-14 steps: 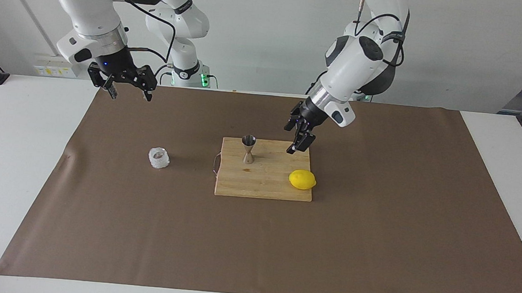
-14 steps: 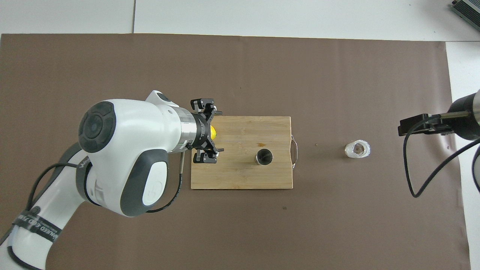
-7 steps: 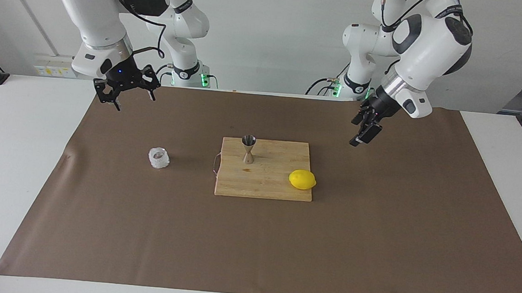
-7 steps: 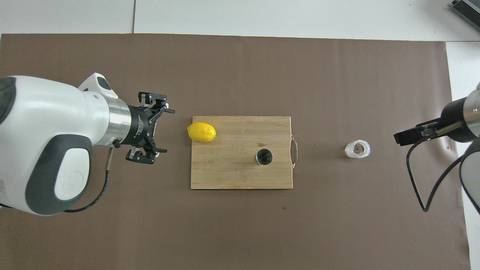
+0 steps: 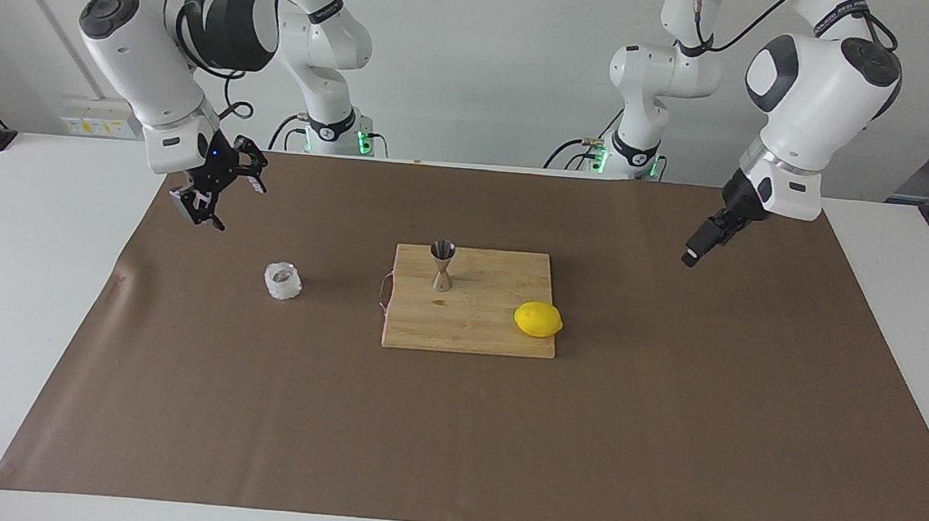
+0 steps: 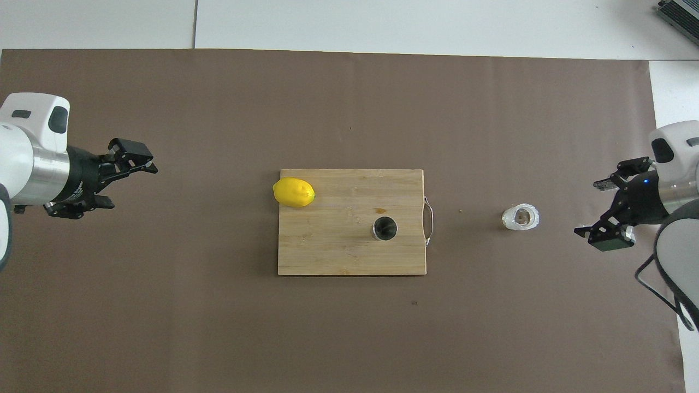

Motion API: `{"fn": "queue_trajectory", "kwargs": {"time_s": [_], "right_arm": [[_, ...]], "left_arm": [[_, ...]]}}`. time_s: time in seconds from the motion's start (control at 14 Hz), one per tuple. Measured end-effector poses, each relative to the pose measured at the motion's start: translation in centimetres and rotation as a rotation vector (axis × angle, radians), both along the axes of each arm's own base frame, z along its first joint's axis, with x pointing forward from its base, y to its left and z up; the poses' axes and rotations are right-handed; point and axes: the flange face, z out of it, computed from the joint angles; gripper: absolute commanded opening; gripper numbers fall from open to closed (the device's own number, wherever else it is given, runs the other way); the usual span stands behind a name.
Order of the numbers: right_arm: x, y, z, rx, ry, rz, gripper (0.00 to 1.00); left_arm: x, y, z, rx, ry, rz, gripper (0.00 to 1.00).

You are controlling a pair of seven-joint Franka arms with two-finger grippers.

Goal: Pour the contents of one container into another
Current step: 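Retract the left gripper while the right gripper reaches the white cup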

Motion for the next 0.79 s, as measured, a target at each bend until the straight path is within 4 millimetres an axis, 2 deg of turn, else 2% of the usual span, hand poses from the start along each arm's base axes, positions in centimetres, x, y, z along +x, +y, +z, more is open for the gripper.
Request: {"fn": "queue_trajectory", "kwargs": {"time_s": [0.21, 0.36, 0.5, 0.79], "right_arm": [[-0.9, -2.4, -3.9, 0.100, -0.008, 0.151, 1.00], [-1.0, -4.7, -6.7, 0.176, -0.052, 0.248, 1.00], [-0.6, -6.2, -9.4, 0.236, -0.099, 0.323, 1.00], [0.5, -6.5, -13.5, 0.312, -0.163, 0.430, 1.00]], "left_arm": [[0.3, 3.1, 0.1, 0.061, -0.040, -0.311, 1.00], [0.6, 4.9, 0.9, 0.085, -0.063, -0.448, 1.00], [0.8, 5.3, 2.5, 0.113, -0.047, -0.508, 1.00], [0.7, 4.6, 7.1, 0.142, -0.010, -0.545, 1.00]]}}
